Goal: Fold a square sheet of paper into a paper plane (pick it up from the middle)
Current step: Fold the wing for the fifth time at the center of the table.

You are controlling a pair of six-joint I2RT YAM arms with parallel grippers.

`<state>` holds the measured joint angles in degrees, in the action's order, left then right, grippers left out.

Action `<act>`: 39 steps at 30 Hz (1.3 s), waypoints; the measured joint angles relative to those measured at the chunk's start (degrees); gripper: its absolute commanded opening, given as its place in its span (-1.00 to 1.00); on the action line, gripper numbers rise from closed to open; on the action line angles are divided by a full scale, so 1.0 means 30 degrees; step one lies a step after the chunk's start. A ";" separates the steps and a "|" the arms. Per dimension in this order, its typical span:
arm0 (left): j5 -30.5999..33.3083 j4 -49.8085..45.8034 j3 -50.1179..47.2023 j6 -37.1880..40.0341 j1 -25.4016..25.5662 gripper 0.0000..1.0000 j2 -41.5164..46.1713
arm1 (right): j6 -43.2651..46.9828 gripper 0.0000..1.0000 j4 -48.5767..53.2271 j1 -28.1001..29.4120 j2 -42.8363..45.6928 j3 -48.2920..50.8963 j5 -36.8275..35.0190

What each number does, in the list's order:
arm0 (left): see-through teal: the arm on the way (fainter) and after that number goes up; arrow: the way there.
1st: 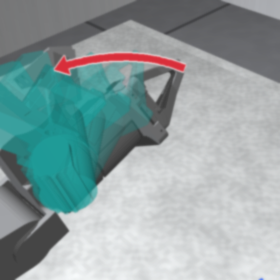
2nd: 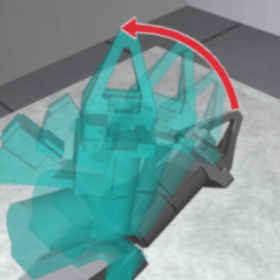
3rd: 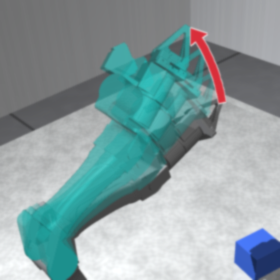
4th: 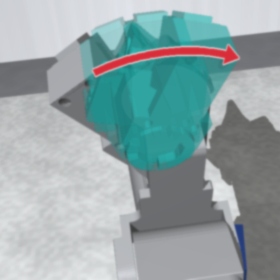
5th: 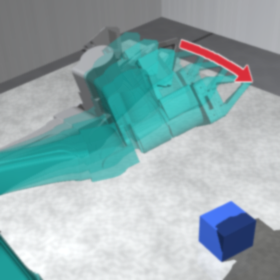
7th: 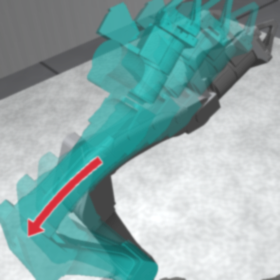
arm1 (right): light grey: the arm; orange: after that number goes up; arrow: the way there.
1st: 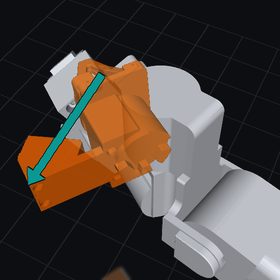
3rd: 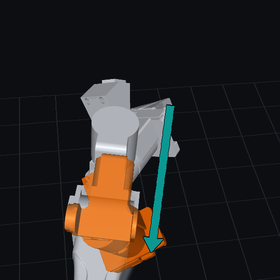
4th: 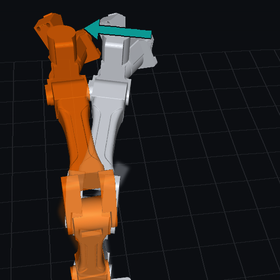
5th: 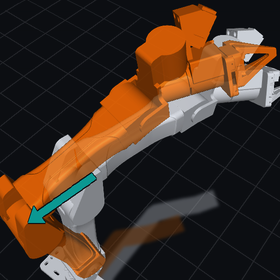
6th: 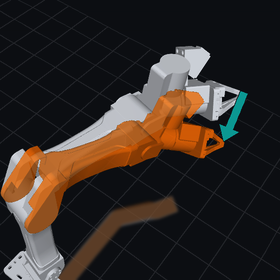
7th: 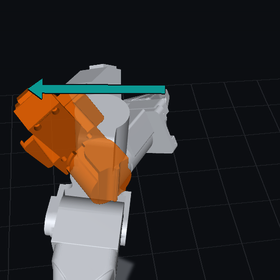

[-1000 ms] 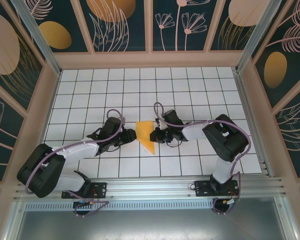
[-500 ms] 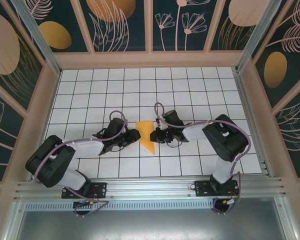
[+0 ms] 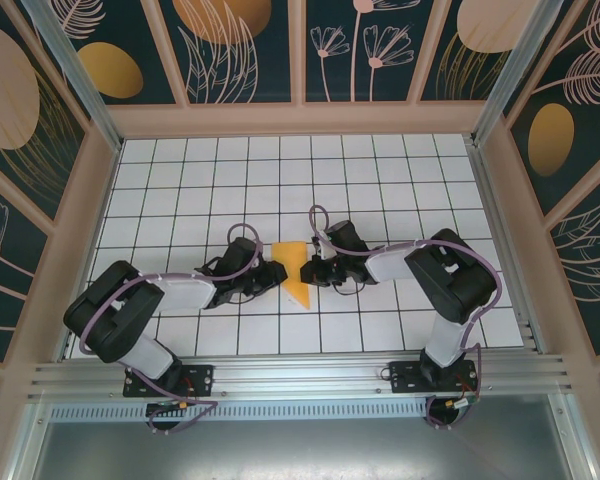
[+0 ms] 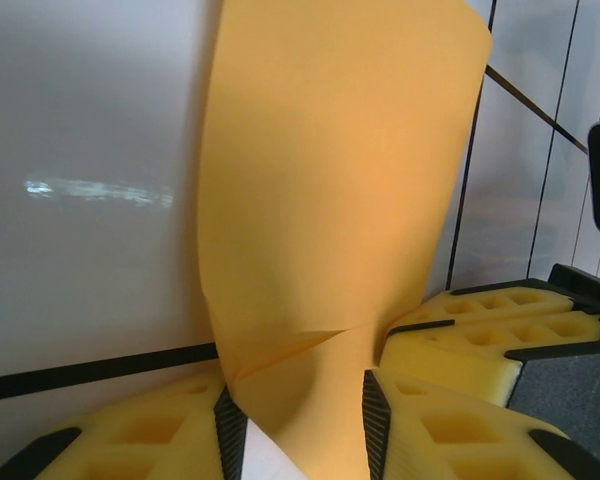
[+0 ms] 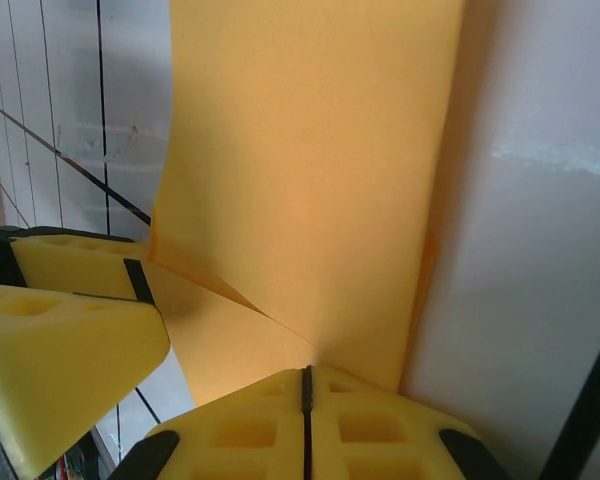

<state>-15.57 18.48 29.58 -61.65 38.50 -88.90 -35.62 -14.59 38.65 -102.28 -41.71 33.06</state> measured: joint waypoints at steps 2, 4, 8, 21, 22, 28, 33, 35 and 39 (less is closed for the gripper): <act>-0.0168 0.0262 0.0066 0.0000 0.0073 -0.28 0.0000 | -0.0109 -0.81 -0.0036 -0.0015 0.0000 0.0022 0.0007; -0.0197 0.0481 0.0146 0.0007 0.0073 -0.30 0.0000 | -0.0175 -0.81 -0.0095 -0.0022 0.0000 0.0051 0.0007; -0.0233 0.0758 0.0240 0.0044 0.0073 -0.38 -0.0058 | -0.0240 -0.80 -0.0102 -0.0029 0.0000 0.0051 0.0015; -0.0146 0.0933 0.0823 0.0991 0.0073 -1.00 -0.0925 | 0.0328 -0.41 0.0933 0.0080 0.1996 0.0772 -0.1923; -0.0131 0.0918 0.0867 0.0969 0.0073 -1.00 -0.0925 | 0.0423 -0.34 0.1224 0.0189 0.2557 0.0882 -0.2499; -0.0080 0.0743 0.1319 0.0962 0.0066 -1.00 -0.0925 | 0.1443 -0.19 0.1916 0.2419 0.5982 0.1639 -0.6025; -0.0080 0.0561 0.1472 0.0962 0.0073 -1.00 -0.0925 | 0.2441 -0.09 0.2018 0.4823 0.6827 0.2346 -0.8859; -0.0080 0.0430 0.1523 0.0962 0.0073 -1.00 -0.0925 | 0.2812 -0.08 0.2200 0.5552 0.6790 0.2361 -0.9952; -0.0095 0.0262 0.1625 0.0962 0.0073 -1.00 -0.0925 | 0.3585 -0.08 0.2477 0.6783 0.6149 0.2186 -1.1883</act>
<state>-15.86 19.27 34.46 -58.76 38.72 -91.68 -24.86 -7.16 59.00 -83.83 -35.16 -2.59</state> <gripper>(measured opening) 0.057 0.462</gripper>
